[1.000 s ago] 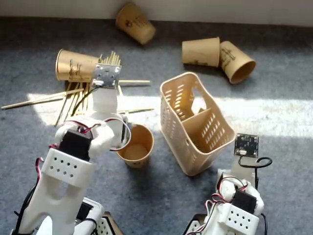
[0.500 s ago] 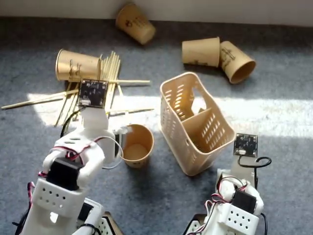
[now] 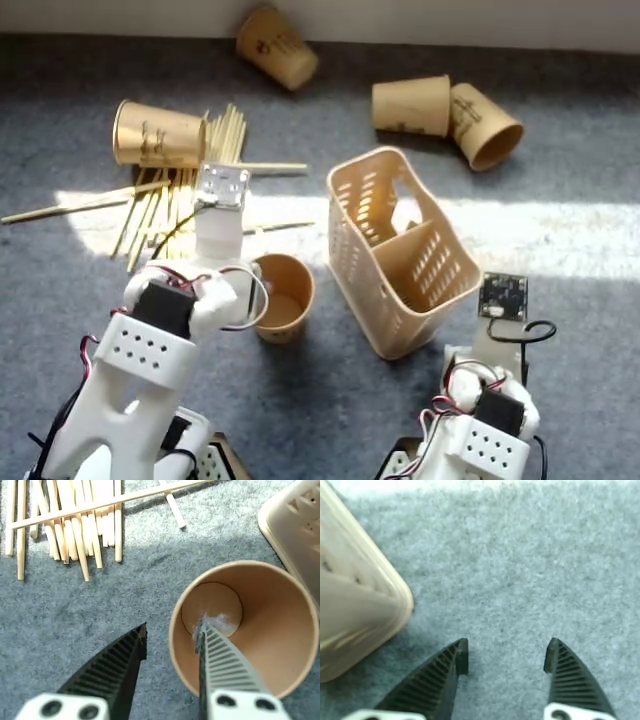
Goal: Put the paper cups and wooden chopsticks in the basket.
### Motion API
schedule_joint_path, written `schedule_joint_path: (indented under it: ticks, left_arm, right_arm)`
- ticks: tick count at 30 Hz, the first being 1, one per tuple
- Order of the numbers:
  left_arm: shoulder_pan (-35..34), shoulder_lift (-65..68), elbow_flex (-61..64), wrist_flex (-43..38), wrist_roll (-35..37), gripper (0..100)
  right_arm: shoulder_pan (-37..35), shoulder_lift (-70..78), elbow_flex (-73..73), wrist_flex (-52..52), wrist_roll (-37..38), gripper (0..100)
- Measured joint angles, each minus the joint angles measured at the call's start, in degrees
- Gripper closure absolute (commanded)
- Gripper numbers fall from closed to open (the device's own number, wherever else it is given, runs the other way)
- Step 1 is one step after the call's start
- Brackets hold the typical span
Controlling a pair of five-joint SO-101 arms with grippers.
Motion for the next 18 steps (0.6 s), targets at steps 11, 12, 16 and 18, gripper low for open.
schedule_joint_path:
  ticks: [11,12,16,18]
  left_arm:
    - [0.44,9.05,0.0,-2.99,-2.64,98]
    - [0.44,9.32,0.0,-3.25,-2.81,99]
    - [0.79,9.32,-0.09,-3.52,-2.9,99]
    - [0.79,9.32,-1.14,-3.52,-2.9,100]
  right_arm:
    - [0.0,0.0,0.0,0.0,0.0,74.9]
    - [0.0,0.0,0.0,0.0,0.0,74.9]
    - [0.0,0.0,0.0,0.0,0.0,74.9]
    - [0.0,0.0,0.0,0.0,0.0,74.9]
